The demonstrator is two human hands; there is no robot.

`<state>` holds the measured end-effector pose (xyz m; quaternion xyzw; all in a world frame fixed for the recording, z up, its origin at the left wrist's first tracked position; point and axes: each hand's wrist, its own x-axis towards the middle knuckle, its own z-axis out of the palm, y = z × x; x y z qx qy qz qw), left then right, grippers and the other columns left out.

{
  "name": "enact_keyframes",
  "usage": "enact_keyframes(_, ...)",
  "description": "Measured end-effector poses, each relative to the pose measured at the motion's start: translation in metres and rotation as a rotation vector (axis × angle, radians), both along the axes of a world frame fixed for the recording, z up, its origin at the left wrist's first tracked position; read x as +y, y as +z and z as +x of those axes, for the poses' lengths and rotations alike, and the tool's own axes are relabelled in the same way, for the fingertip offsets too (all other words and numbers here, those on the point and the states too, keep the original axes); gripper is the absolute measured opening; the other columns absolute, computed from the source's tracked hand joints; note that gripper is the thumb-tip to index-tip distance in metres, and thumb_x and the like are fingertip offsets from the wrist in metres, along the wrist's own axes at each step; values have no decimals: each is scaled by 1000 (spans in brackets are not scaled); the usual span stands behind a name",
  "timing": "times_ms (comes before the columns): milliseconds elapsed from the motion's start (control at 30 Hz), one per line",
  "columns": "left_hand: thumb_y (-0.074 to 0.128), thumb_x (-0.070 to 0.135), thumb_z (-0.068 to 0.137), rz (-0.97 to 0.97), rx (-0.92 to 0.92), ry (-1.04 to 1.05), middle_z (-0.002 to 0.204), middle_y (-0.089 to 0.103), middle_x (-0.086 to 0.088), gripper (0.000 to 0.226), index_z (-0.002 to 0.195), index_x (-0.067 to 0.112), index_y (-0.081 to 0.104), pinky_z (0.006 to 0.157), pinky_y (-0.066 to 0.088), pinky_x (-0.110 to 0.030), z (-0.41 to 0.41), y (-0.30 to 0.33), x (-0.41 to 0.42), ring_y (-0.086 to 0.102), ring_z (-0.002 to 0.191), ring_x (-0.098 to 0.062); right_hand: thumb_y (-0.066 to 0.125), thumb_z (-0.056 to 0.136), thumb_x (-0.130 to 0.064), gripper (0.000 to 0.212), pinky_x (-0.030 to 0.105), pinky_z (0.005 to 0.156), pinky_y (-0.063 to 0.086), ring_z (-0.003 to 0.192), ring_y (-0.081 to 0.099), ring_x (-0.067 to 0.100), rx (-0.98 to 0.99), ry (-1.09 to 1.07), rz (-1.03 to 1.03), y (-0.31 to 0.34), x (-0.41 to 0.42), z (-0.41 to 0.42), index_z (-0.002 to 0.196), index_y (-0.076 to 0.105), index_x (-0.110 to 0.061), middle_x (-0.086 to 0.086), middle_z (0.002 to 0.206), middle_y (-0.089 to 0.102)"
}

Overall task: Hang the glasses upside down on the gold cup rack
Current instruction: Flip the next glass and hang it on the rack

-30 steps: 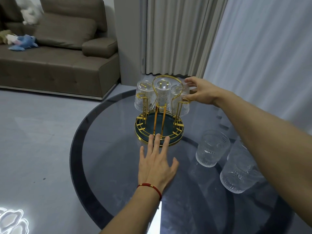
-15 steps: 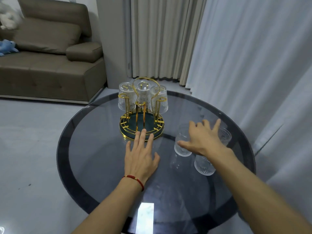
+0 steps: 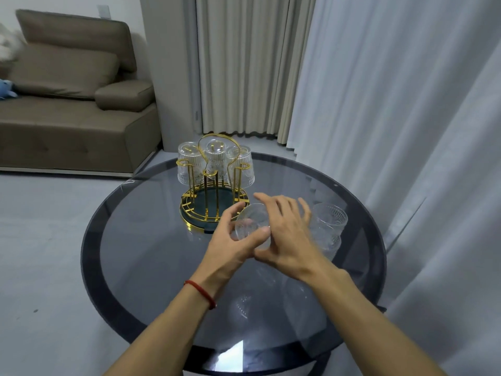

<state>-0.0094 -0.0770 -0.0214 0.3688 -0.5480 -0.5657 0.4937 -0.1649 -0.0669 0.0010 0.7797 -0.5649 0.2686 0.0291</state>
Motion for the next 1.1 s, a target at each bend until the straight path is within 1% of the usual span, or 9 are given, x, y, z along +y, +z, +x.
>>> enact_keyframes(100,89,44,61,-2,27,-16,125,61,-7,73,126,47,57,78,63,-47,7,0,5,62,116,-16,75,73,-47,95,47,115,32,132,44,21,-115,141,30,0,7,6,157,37,-20,0,141,52)
enact_keyframes(233,87,34,56,99,192,50,111,67,-19,66,116,28,61,67,60,-42,15,1,2,72,91,-23,82,77,-55,91,21,112,35,141,38,1,-467,209,188,-2,11,5,154,37,-38,-16,150,46)
enact_keyframes(333,83,31,62,166,286,34,125,63,-25,75,128,13,54,72,60,-47,25,2,-5,69,105,-36,64,82,-71,84,35,115,41,141,42,3,-847,81,456,-4,10,4,156,30,-46,-18,154,38)
enact_keyframes(467,78,33,73,173,312,-36,124,67,-20,66,131,12,55,76,61,-47,28,-6,-14,68,109,-36,57,101,-50,58,42,98,59,117,69,14,-1072,64,595,-14,5,4,151,41,-26,2,141,60)
enact_keyframes(533,68,47,82,144,127,48,120,69,-12,52,125,19,63,80,61,-48,32,-11,-21,69,106,-25,62,100,-45,53,45,103,55,122,65,18,-1023,-3,521,-15,5,2,147,47,-26,5,142,59)
enact_keyframes(633,42,53,94,-88,-389,375,117,63,-2,35,106,25,62,90,49,-40,47,-32,-40,57,108,-16,66,96,-48,58,41,108,46,128,54,15,-723,-147,334,-11,9,-3,148,45,-33,-5,141,53)
enact_keyframes(767,43,39,102,-272,-977,442,159,34,-5,52,150,19,38,115,31,-49,63,-72,-67,26,148,-22,70,93,-45,60,39,108,46,128,53,12,-719,-122,256,-1,19,-1,148,47,-34,-7,143,55)
enact_keyframes(900,36,49,102,-314,-1134,347,169,9,2,65,159,26,15,125,7,-47,60,-86,-77,1,154,-15,66,86,-59,68,34,105,46,127,52,7,-749,-109,170,12,23,8,148,48,-39,-12,137,56)
enact_keyframes(1100,41,51,98,-399,-1149,299,168,14,2,68,158,31,17,124,12,-40,55,-84,-70,14,153,-19,72,92,-48,60,45,106,50,126,57,12,-770,-78,33,47,-1,26,146,49,-38,-6,135,61)
